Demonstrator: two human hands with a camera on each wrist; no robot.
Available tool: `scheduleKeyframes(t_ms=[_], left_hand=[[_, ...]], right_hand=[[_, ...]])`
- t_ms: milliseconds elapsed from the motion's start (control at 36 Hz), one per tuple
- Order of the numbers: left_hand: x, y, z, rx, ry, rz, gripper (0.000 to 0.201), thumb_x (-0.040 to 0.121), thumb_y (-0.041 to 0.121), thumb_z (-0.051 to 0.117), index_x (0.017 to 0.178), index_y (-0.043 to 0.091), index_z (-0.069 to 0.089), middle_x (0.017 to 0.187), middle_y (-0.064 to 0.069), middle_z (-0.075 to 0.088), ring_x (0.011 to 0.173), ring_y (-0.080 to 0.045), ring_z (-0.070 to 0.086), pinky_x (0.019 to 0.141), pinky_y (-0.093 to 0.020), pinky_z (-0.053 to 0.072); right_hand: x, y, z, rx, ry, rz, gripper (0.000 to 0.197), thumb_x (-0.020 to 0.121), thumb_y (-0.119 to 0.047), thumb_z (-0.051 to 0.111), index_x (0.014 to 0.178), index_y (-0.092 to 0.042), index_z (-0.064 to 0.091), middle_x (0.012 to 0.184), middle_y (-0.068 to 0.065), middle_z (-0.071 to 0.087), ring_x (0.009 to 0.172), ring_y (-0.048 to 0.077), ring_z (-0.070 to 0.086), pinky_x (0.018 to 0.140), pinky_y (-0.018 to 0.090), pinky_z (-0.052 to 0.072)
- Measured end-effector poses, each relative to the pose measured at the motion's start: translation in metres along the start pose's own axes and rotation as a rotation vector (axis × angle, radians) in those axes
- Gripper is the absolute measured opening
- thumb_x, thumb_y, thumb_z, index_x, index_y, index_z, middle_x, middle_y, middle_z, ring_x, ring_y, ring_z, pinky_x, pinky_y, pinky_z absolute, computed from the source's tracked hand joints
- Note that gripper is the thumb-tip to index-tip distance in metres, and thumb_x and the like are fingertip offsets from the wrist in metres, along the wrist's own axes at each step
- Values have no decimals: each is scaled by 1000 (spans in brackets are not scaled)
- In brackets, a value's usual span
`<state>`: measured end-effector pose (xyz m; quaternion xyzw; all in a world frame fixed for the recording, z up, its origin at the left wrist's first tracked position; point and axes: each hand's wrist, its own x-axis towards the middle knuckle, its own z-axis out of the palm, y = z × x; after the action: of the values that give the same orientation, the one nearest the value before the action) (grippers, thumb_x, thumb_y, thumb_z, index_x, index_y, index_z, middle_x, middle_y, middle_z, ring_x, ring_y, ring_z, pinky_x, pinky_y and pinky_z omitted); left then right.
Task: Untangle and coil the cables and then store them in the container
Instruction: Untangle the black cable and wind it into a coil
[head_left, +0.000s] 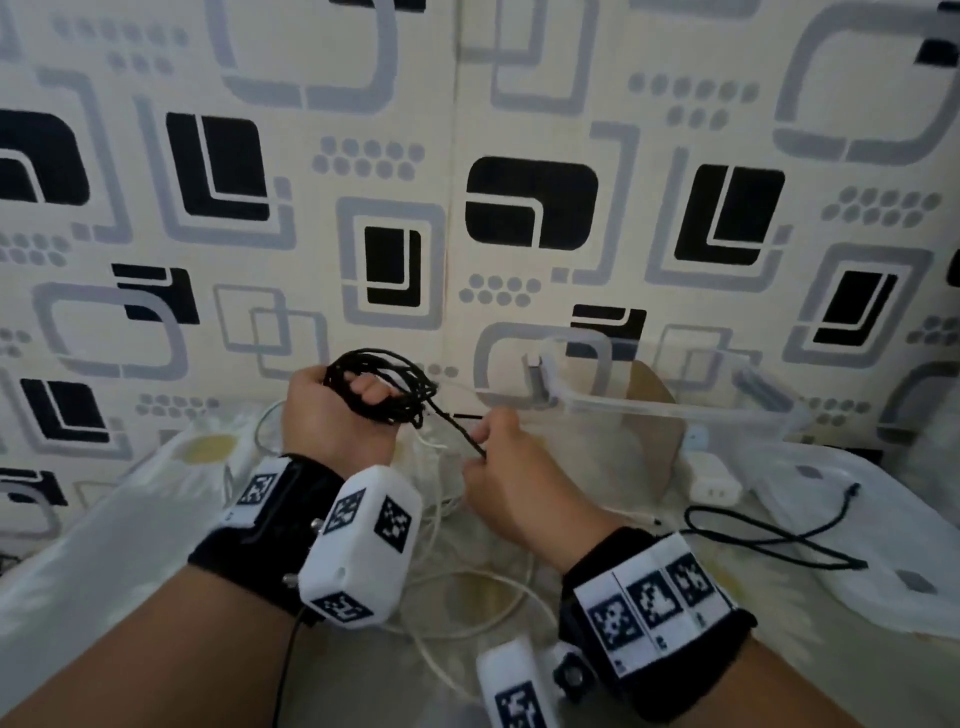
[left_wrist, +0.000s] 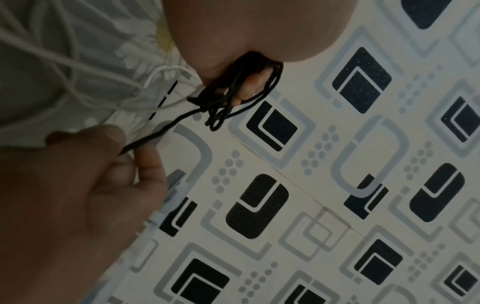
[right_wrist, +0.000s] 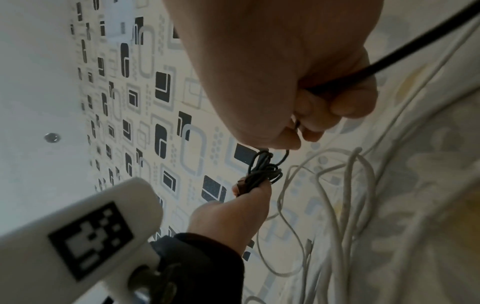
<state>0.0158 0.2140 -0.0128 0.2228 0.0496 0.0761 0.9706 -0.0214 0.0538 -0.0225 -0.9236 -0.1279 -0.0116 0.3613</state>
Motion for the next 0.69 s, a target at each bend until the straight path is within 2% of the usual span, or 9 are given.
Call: scheduleKeyframes(t_ms=[56,139,194,250,333,417,528,611,694], left_hand=[[3,1,-4,21,-1,26,24,91,20,31,68,18,34,60,4,34,47,-12,33,58,-24,36],[10,2,-9,25,26,65,25,94,19,33,69,16,35,60,2,36,47,-14,35,64,-24,34],[14,2,-13,65,31,81,23,94,19,35,71,16,35,61,1,37,47,-15,35,68,-26,33],[13,1,-13,107,19,99,23,96,20,36,74,15,35,59,1,39,47,-15,37,65,-25,34],[11,-1,-11,150,-11,146,24,98,22,36,75,14,38,59,0,42,47,-15,39,57,-25,39],[8,-3,-10,242,-47,163,25,98,22,35,75,15,39,59,0,43,50,-16,40,59,-25,38],[-3,-10,-5,437,-99,216,25,99,21,35,75,14,41,58,2,44,50,-14,40,56,-24,36],[-17,-15,1,657,-184,284,27,100,24,31,77,15,42,61,2,44,54,-13,39,59,-26,33],[-28,-16,6,846,-245,353,33,101,28,28,74,17,44,63,2,44,58,-14,38,62,-31,31]], right_hand=[[1,4,3,-13,-3,1,27,95,-19,44,121,-18,41,110,9,61,91,23,58,73,30,43],[0,13,7,5,-73,-10,40,94,-17,46,133,-25,45,119,9,60,90,20,57,74,26,43],[-1,17,10,43,-111,-42,48,94,-13,47,139,-27,45,131,6,57,101,18,57,82,25,45],[-2,19,11,52,-113,-76,49,94,-12,48,141,-27,44,134,5,56,110,16,56,87,26,45],[-3,17,10,16,-72,-80,35,94,-15,47,128,-25,47,119,5,62,103,19,60,83,30,49],[-4,14,9,-24,-31,-98,19,92,-16,47,109,-24,52,101,2,67,91,18,62,80,35,52],[-12,8,3,-16,1,-210,25,92,-14,48,111,-25,60,96,-2,70,89,14,64,83,34,52],[-19,2,-3,-15,47,-344,26,95,-13,52,114,-23,66,96,-6,69,87,8,61,82,26,48],[-20,-1,-6,-59,108,-472,24,95,-15,55,112,-21,71,102,-3,64,91,12,57,81,30,45]])
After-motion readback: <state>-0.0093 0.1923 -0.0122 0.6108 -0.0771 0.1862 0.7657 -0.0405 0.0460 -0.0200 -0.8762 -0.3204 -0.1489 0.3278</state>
